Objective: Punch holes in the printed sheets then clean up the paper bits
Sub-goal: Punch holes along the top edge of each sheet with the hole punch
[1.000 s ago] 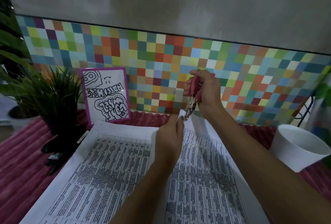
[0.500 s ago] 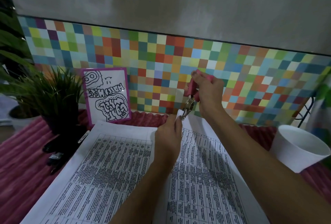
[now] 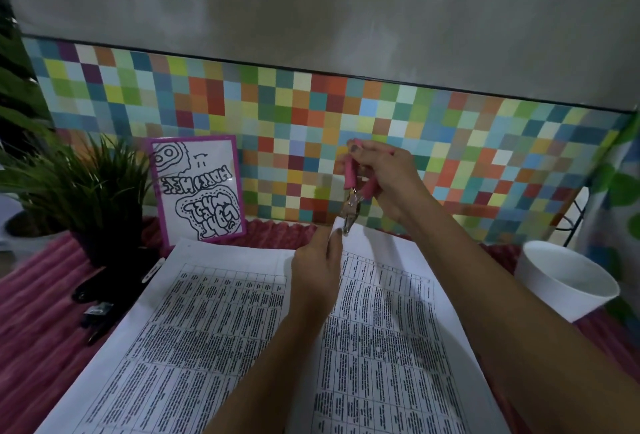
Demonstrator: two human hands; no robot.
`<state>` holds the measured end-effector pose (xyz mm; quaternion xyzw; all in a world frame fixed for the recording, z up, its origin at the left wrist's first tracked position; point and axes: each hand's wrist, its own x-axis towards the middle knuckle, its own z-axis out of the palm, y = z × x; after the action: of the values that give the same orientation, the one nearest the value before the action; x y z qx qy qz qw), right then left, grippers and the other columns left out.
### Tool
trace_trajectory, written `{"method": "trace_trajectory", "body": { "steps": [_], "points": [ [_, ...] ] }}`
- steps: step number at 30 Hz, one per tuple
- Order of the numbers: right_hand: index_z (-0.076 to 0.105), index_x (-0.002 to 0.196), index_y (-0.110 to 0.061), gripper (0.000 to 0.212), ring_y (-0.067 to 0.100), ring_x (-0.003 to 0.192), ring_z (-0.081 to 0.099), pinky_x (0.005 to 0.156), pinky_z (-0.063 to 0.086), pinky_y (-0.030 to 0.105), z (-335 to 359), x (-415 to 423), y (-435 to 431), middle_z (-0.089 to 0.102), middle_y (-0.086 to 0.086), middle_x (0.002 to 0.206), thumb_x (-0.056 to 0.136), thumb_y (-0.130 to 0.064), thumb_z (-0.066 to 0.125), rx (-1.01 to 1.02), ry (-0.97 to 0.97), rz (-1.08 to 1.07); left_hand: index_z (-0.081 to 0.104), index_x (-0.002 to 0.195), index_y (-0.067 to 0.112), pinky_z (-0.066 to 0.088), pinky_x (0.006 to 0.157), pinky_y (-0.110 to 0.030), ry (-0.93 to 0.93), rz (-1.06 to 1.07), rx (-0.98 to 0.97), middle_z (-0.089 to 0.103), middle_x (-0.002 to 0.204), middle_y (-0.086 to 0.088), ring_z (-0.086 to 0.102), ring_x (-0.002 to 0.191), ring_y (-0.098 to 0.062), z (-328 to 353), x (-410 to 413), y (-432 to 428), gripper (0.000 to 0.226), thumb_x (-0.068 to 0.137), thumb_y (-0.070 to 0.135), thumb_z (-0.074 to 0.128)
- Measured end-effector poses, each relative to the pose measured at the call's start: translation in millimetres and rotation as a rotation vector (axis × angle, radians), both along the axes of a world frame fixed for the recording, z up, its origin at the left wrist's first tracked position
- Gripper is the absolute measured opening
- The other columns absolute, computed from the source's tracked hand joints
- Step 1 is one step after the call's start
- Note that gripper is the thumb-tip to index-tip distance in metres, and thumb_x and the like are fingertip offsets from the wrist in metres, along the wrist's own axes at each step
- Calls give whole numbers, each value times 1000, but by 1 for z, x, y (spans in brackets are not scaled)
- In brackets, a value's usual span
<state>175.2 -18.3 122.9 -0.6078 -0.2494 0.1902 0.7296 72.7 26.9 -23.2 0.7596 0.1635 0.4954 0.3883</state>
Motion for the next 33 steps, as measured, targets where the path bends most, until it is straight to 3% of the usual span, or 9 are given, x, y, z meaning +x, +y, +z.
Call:
{"method": "trace_trajectory", "body": {
  "steps": [4,8,10,13,17,22,26,29,33],
  "points": [
    [65,113,-2,23,29,69,66,83,54,52,-2,1,-7,68,12,78,93,-13,62,66,18,-40,59,85,13,34,44,-41,-49,-66,-59,41,55,7,38,48,-5,0,2,0,28,103,29,45],
    [57,120,2,26,17,48,64,59,58,35,-1,0,-19,58,13,71,95,-3,54,81,49,-28,62,91,18,32,42,-40,-32,-117,-97,41,55,7,38,48,-8,-1,2,-3,25,103,32,44],
    [55,121,2,29,16,39,58,57,57,33,-3,0,-20,57,14,62,92,2,55,33,-14,-47,62,96,18,30,41,-37,30,-98,-6,41,52,7,37,44,-6,0,1,-4,24,103,32,44],
    [58,111,-4,23,20,43,58,53,56,32,-1,-3,-17,58,9,54,90,4,55,-5,-46,-130,61,98,15,27,42,-19,136,-51,128,41,50,9,39,41,-4,0,0,-4,24,103,30,42],
    [57,85,0,9,27,50,53,50,50,31,2,-1,-15,56,14,63,90,4,50,8,115,-262,60,99,15,41,40,-31,117,-20,198,53,57,6,52,46,-10,-1,-2,0,28,104,33,40],
    [58,89,1,11,28,56,54,58,49,38,0,1,-17,60,17,69,91,5,49,86,126,-215,62,103,17,48,43,-41,77,-40,238,56,58,3,55,48,-14,-2,-1,1,38,101,42,33],
    [63,109,-5,18,28,75,70,77,60,41,-8,-1,-21,71,13,88,96,0,51,217,-56,-7,62,96,20,36,39,-44,-35,-136,48,47,53,-1,46,44,-17,-3,1,3,26,105,33,41],
    [63,113,-4,20,24,71,71,62,60,33,-12,-5,-17,71,11,87,96,0,53,188,-98,-114,63,96,19,29,40,-45,-63,-186,-66,37,54,4,35,45,-12,-6,2,2,28,105,36,42],
    [59,112,2,20,27,56,58,56,52,36,-10,-5,-16,63,14,74,93,4,54,216,79,-195,63,98,17,30,39,-49,-65,-163,-56,44,56,-9,38,46,-18,-5,2,1,25,105,32,43]
  ]
}}
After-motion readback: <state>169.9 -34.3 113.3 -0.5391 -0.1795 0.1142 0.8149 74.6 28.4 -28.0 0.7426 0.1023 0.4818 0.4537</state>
